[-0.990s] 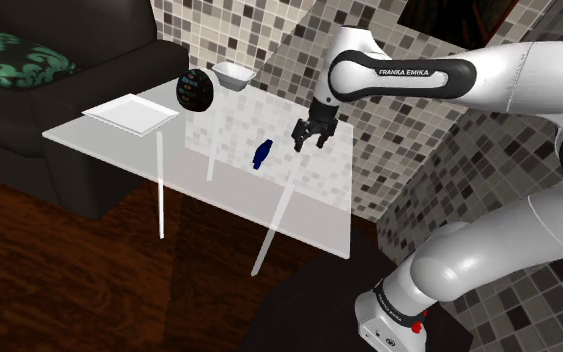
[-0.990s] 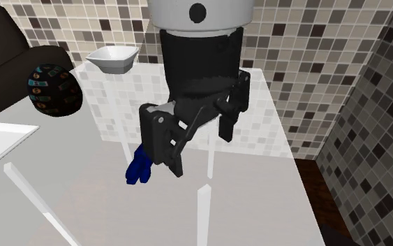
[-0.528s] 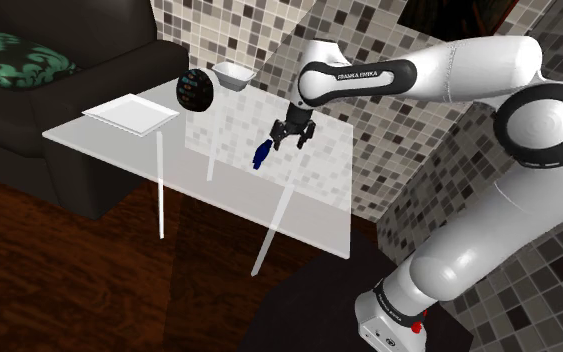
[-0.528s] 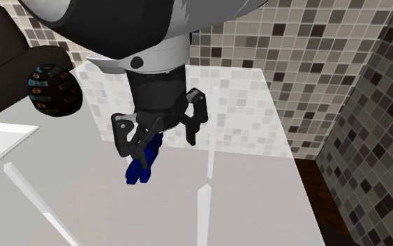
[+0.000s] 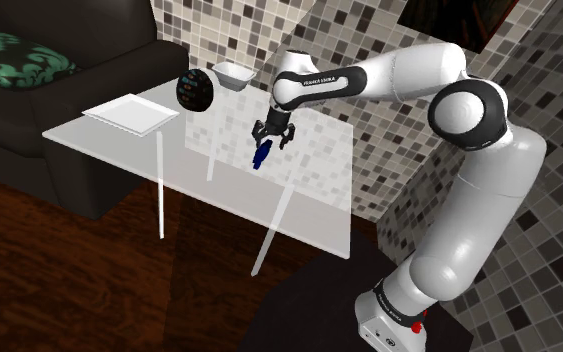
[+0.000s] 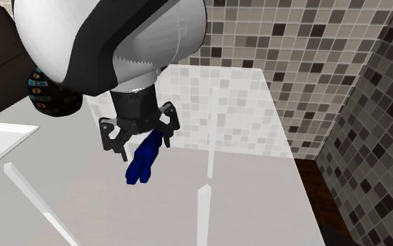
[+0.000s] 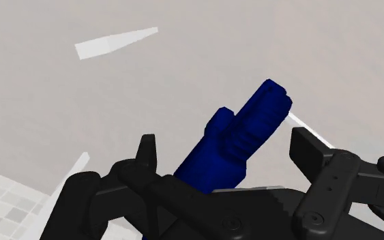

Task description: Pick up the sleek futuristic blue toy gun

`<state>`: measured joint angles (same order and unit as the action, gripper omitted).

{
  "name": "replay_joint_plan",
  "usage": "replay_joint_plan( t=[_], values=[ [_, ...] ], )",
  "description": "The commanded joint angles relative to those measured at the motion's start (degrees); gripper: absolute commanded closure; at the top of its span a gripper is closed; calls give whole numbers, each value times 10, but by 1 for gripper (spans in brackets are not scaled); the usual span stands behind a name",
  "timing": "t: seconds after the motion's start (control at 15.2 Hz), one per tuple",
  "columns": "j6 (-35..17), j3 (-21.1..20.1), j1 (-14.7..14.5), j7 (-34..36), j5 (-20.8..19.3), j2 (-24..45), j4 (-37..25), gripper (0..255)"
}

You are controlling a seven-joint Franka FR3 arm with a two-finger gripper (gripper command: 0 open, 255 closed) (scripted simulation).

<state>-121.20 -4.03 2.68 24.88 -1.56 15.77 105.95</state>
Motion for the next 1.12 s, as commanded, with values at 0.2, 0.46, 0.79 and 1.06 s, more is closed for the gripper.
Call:
replay_joint_plan(
  t=[0.2, 0.46, 0.79, 1.06],
  values=[
    [-11, 7, 0, 27, 0, 79, -70, 0],
    [-36, 8, -1, 27, -1, 93, -59, 0],
    [-52, 9, -1, 28, -2, 104, -54, 255],
    [-51, 9, -1, 28, -2, 104, -54, 255]
  ],
)
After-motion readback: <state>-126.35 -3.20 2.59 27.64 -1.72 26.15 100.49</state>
